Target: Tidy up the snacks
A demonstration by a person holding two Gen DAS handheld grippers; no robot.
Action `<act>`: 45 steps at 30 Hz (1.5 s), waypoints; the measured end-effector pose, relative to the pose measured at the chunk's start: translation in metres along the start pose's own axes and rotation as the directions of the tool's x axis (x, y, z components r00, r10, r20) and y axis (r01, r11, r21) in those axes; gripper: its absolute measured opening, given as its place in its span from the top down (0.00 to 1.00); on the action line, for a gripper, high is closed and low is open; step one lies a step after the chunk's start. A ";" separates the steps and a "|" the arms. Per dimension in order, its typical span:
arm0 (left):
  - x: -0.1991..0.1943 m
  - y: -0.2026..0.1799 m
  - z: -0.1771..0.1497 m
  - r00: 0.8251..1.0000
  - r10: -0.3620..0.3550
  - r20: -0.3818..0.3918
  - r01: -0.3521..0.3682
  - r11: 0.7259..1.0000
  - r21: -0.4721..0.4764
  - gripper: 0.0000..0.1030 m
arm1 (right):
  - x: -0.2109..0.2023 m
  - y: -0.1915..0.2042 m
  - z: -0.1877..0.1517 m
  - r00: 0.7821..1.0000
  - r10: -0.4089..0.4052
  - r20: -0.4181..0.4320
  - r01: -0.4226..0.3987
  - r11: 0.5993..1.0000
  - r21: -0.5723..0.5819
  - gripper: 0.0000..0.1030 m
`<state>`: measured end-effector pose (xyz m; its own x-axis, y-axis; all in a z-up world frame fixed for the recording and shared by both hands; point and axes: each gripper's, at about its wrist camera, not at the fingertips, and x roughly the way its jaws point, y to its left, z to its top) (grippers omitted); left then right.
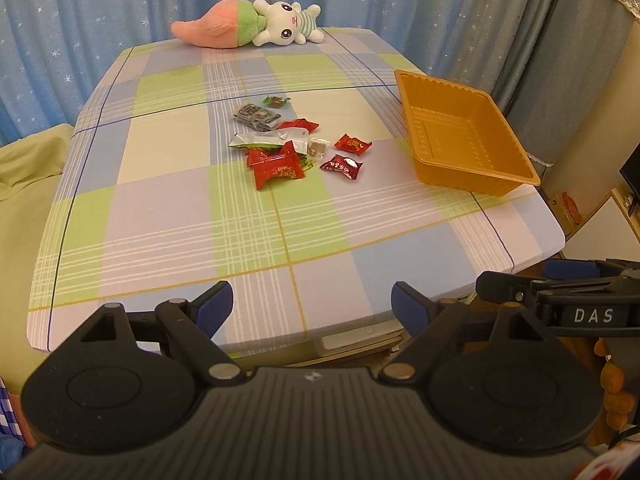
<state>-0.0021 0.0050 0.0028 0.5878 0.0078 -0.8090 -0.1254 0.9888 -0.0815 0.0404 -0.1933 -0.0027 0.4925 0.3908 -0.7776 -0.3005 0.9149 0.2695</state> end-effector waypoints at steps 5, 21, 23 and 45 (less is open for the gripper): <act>0.000 0.000 0.000 1.000 0.001 0.000 -0.001 1.000 0.000 0.17 | 0.000 -0.001 0.000 1.000 0.000 0.000 0.000 1.000 0.001 0.00; 0.000 0.000 0.000 1.000 0.001 0.000 -0.001 1.000 0.001 0.17 | 0.001 -0.003 0.001 1.000 0.002 0.001 -0.002 1.000 0.002 0.00; 0.000 0.000 0.000 1.000 0.001 0.001 -0.001 1.000 0.000 0.17 | 0.001 -0.003 0.001 1.000 0.001 0.001 -0.001 1.000 0.002 0.00; 0.003 0.006 0.002 1.000 0.004 0.003 -0.004 1.000 -0.025 0.17 | 0.008 -0.005 0.003 1.000 0.005 -0.005 -0.005 1.000 -0.003 0.00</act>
<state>0.0005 0.0109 0.0013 0.5896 0.0127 -0.8076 -0.1477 0.9847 -0.0924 0.0486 -0.1946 -0.0082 0.4869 0.3944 -0.7793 -0.3050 0.9128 0.2715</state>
